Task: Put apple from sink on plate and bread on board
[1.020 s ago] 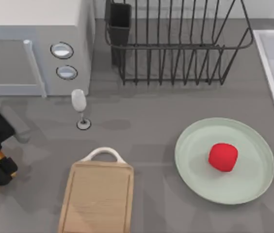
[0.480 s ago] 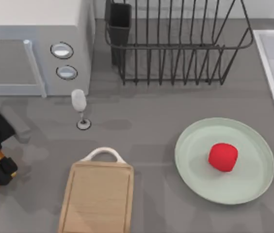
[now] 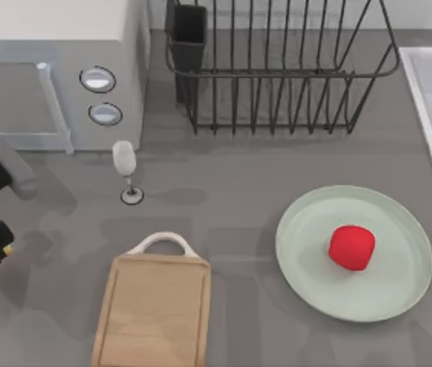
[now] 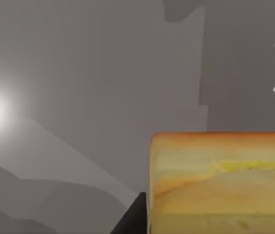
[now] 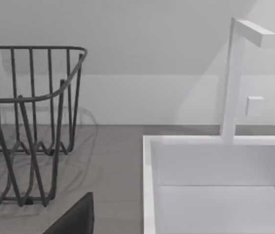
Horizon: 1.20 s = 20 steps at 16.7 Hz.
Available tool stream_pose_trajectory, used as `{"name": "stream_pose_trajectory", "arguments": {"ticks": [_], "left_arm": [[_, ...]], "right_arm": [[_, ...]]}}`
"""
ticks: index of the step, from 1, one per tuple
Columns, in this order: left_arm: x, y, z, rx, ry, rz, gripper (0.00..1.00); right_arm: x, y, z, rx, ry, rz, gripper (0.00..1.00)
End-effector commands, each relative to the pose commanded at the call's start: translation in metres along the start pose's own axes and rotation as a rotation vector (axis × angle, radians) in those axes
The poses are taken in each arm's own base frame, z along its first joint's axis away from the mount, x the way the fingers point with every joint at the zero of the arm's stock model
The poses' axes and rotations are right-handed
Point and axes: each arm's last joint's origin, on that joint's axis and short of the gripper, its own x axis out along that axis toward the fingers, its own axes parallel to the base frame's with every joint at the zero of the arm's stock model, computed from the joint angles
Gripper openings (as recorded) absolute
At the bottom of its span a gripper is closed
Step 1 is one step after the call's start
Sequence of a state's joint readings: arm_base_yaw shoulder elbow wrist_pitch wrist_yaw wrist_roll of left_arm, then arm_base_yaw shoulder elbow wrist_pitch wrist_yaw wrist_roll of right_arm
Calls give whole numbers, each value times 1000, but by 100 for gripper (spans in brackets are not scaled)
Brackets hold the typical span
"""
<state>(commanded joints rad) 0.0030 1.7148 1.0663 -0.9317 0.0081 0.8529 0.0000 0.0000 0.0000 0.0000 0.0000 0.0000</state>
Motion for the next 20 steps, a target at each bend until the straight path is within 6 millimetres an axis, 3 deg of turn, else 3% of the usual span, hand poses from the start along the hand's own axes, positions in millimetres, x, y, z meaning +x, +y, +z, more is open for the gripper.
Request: {"name": "stream_pose_trajectory", "arguments": {"ticks": [4,6,13,20], "left_arm": [[-41,-4,-3,-2,3,-3,0],[-52,-5,-4,-5,-11,12,0],[-49,-10,3,-29,-2,7,0],[-44,-57,44,-298,36,3,0]], "right_arm": [[0,0,0,0,0,0,100],[0,0,0,0,0,0,100],[0,0,0,0,0,0,100],[0,0,0,0,0,0,100]]}}
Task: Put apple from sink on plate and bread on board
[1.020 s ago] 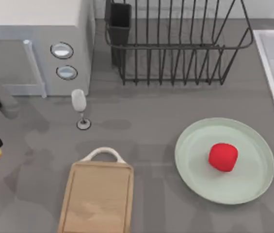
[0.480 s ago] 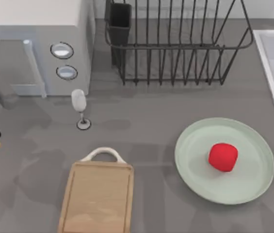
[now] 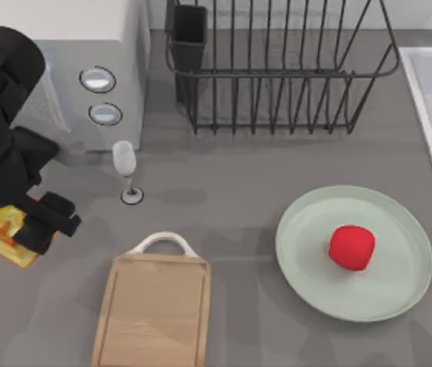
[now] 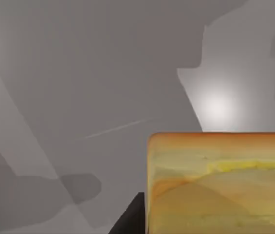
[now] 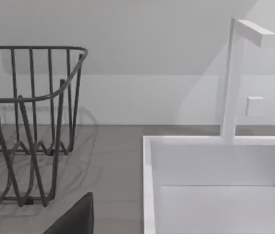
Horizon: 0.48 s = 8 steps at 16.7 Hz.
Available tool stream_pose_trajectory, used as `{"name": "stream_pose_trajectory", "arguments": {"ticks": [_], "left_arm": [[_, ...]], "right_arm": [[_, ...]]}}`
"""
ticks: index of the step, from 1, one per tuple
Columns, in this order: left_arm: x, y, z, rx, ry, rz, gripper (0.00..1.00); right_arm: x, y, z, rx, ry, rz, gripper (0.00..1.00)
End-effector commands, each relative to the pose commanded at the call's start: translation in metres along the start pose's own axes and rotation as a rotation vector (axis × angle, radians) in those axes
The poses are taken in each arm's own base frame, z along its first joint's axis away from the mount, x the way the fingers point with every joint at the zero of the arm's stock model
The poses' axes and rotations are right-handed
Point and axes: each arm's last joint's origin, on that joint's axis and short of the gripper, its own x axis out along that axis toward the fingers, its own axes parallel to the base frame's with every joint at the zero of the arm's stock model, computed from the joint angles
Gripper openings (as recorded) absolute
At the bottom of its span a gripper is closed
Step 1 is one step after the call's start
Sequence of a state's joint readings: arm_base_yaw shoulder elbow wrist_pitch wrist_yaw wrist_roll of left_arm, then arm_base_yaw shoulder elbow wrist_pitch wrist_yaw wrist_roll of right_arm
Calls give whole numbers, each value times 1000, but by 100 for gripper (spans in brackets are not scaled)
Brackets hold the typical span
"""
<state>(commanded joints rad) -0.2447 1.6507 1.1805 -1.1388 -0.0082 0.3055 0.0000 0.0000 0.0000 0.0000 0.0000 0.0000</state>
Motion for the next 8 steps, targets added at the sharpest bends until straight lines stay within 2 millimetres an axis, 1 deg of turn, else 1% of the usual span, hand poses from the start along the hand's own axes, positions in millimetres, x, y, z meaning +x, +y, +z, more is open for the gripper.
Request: {"name": "stream_pose_trajectory", "arguments": {"ticks": [4,8], "left_arm": [[4,-41,12,-319,15,13,0],[8,-78,19,-741,13,28,0]], "right_arm": [[0,0,0,0,0,0,100],[0,0,0,0,0,0,100]]}}
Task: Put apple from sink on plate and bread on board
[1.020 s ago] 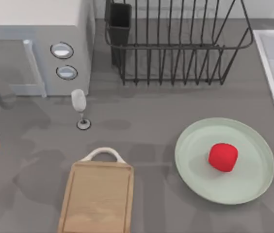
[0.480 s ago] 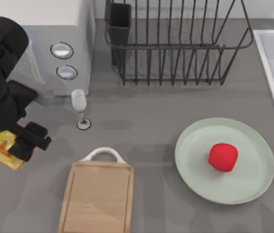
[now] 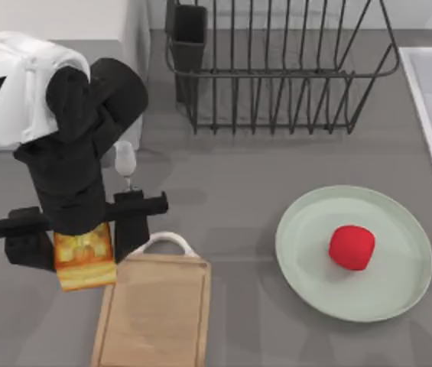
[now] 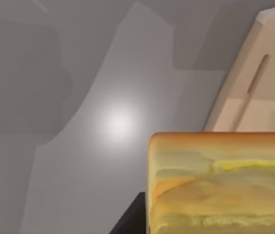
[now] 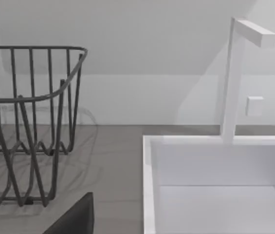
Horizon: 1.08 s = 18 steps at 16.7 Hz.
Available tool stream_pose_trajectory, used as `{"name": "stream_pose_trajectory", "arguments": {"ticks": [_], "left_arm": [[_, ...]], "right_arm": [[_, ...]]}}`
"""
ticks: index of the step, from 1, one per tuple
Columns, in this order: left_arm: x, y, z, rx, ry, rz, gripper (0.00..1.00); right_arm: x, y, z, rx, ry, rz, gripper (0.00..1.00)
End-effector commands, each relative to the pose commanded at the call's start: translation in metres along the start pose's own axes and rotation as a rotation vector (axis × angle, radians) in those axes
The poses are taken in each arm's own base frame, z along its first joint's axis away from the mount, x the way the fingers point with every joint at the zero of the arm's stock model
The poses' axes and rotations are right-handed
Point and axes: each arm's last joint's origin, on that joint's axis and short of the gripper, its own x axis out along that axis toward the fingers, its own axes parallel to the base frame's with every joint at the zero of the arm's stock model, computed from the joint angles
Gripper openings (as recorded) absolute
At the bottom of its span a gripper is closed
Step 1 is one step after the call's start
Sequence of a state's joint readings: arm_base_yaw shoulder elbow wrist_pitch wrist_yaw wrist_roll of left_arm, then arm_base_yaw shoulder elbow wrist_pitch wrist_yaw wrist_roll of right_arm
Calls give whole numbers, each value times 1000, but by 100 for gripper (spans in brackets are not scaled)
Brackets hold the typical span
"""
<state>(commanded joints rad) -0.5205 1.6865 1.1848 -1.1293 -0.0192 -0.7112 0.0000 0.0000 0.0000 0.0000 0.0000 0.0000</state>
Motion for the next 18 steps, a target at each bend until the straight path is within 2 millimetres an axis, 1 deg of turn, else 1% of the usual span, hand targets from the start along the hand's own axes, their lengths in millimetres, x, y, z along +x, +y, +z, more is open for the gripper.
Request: {"name": "stream_pose_trajectory", "arguments": {"ticks": [3,6,10,12,14,16,18], "left_arm": [[3,-19,-12,-351,-6,1,0],[6,-34,-20,-695,-11,-9,0],[9,-46,-24,-1064,-10,-32,0],[11,-51,-24,-1196,-7,-44,0],[11,-53,-24,-1289,-3,-53,0],[12,-54,-23,-1345,0,-60,0],[12,-54,-23,-1359,0,-62,0]], "right_arm": [[0,0,0,0,0,0,100],[0,0,0,0,0,0,100],[0,0,0,0,0,0,100],[0,0,0,0,0,0,100],[0,0,0,0,0,0,100],[0,0,0,0,0,0,100],[0,0,0,0,0,0,100]]}}
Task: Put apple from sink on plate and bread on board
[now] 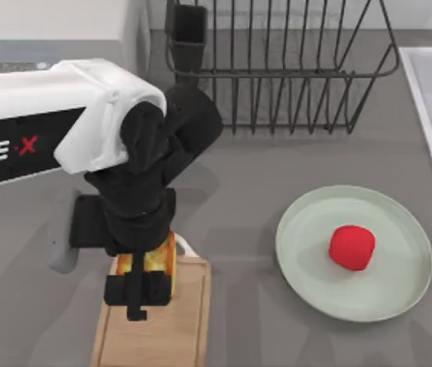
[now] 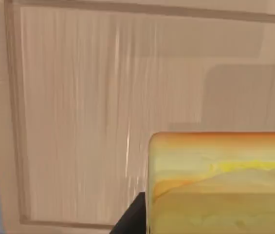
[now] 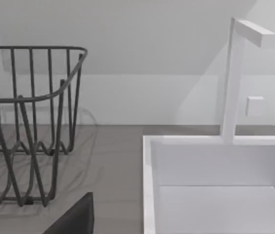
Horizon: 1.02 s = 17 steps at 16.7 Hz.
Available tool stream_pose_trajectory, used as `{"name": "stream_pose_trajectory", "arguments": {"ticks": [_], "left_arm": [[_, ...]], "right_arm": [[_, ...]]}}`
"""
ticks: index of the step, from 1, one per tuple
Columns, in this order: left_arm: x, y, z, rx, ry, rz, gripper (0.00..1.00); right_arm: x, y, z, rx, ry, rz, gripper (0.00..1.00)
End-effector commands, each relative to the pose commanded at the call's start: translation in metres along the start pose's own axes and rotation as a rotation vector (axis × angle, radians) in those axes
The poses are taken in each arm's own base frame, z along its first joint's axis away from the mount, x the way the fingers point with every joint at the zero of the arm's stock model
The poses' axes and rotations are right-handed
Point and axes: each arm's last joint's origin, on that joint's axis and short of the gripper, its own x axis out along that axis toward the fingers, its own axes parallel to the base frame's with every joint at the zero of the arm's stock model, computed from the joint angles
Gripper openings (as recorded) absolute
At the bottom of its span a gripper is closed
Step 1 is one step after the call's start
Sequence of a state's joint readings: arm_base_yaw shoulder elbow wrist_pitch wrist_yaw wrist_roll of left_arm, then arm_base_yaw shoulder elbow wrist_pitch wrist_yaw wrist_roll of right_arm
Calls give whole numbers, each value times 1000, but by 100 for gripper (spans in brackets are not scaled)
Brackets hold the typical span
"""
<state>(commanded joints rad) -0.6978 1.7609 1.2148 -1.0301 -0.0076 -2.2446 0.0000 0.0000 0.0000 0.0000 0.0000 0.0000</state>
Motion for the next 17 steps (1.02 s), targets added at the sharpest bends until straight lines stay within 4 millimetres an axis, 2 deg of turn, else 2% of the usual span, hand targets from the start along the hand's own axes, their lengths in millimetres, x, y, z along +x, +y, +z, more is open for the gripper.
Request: {"name": "stream_pose_trajectory", "arguments": {"ticks": [8,17], "left_arm": [[4,0,1,0,4,-6,0],[35,-1,-1,0,14,-17,0]], "right_arm": [[0,0,0,0,0,0,100],[0,0,0,0,0,0,100]]}}
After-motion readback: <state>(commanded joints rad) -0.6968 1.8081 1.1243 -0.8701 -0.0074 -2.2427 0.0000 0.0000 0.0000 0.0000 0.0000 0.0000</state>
